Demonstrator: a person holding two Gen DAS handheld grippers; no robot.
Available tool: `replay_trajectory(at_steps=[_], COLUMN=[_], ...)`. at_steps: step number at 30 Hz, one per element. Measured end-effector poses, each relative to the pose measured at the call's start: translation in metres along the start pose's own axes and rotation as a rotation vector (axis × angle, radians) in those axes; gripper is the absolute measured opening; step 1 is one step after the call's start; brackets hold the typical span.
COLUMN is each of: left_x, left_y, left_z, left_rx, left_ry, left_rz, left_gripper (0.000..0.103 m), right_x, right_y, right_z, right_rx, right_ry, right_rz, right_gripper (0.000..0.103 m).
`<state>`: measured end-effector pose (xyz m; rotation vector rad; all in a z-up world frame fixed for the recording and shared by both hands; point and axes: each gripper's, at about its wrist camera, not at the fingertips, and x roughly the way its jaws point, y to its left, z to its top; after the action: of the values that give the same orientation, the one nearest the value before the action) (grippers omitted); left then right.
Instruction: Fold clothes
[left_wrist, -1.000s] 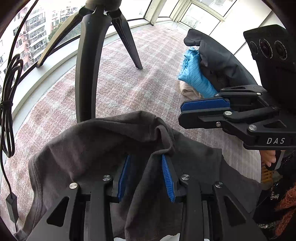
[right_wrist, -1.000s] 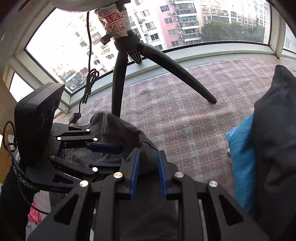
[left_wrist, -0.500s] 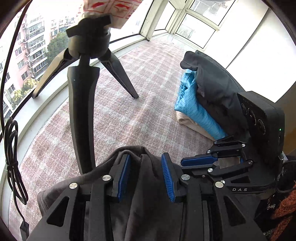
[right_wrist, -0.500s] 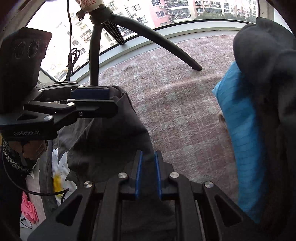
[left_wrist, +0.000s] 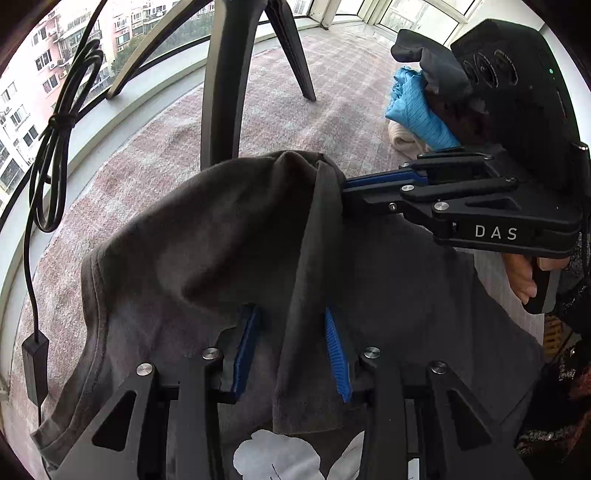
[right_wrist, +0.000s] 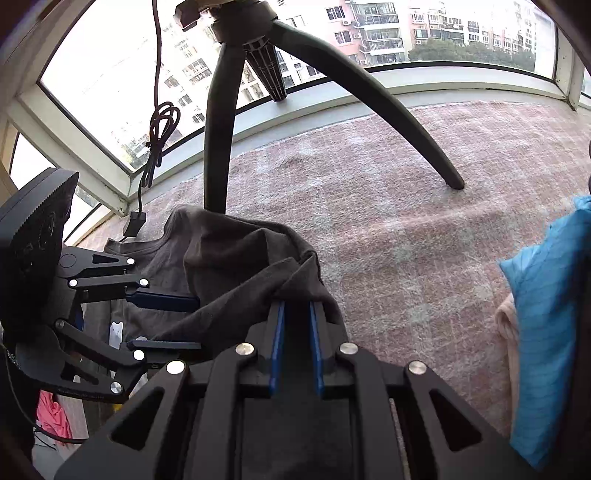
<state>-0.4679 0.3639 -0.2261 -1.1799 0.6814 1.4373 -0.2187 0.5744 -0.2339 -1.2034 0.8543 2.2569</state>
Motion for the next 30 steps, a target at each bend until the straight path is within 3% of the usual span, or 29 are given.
replay_trajectory(at_steps=[1, 3, 4, 6, 9, 11, 15, 19, 22, 25, 28, 30], left_x=[0.0, 0.001, 0.002, -0.006, -0.032, -0.045, -0.044, -0.021, -0.025, -0.039, -0.046, -0.046], left_y=[0.002, 0.006, 0.012, 0.018, 0.009, -0.005, -0.066, -0.132, -0.18, -0.217, -0.249, -0.271], left_z=[0.001, 0.003, 0.002, -0.004, -0.017, -0.029, -0.047, -0.063, -0.085, -0.11, -0.134, -0.15], left_rx=[-0.013, -0.04, -0.071, -0.111, -0.102, -0.101, -0.03, -0.025, 0.036, 0.052, 0.058, 0.066], left_ry=[-0.013, -0.038, -0.032, -0.042, -0.096, -0.116, -0.117, -0.059, -0.024, -0.03, -0.03, -0.026], left_rz=[0.032, 0.096, 0.099, 0.084, 0.146, 0.119, 0.055, -0.015, -0.008, -0.049, -0.066, -0.086], left_gripper=[0.009, 0.012, 0.008, 0.012, 0.017, 0.018, 0.026, 0.026, 0.026, 0.027, 0.032, 0.033], right_x=[0.003, 0.005, 0.005, -0.011, -0.051, -0.081, -0.117, -0.113, -0.147, -0.191, -0.215, -0.22], right_y=[-0.001, -0.003, -0.004, -0.003, 0.002, 0.007, -0.003, -0.023, -0.044, -0.06, -0.078, -0.087], right_z=[0.002, 0.004, 0.005, 0.005, -0.004, -0.014, -0.061, -0.113, -0.15, -0.191, -0.244, -0.285], right_rx=[0.004, 0.002, 0.001, -0.003, -0.033, -0.074, -0.104, -0.035, 0.038, 0.046, 0.075, 0.097], right_ry=[-0.001, 0.002, 0.003, -0.013, -0.039, -0.05, -0.003, 0.1, 0.09, 0.067, 0.105, 0.152], right_rz=[-0.012, -0.027, -0.035, -0.052, -0.012, -0.004, -0.007, -0.045, -0.016, -0.098, -0.133, -0.141], right_gripper=[0.014, 0.014, 0.014, 0.014, 0.014, 0.02, 0.023, 0.023, 0.023, 0.023, 0.036, 0.036])
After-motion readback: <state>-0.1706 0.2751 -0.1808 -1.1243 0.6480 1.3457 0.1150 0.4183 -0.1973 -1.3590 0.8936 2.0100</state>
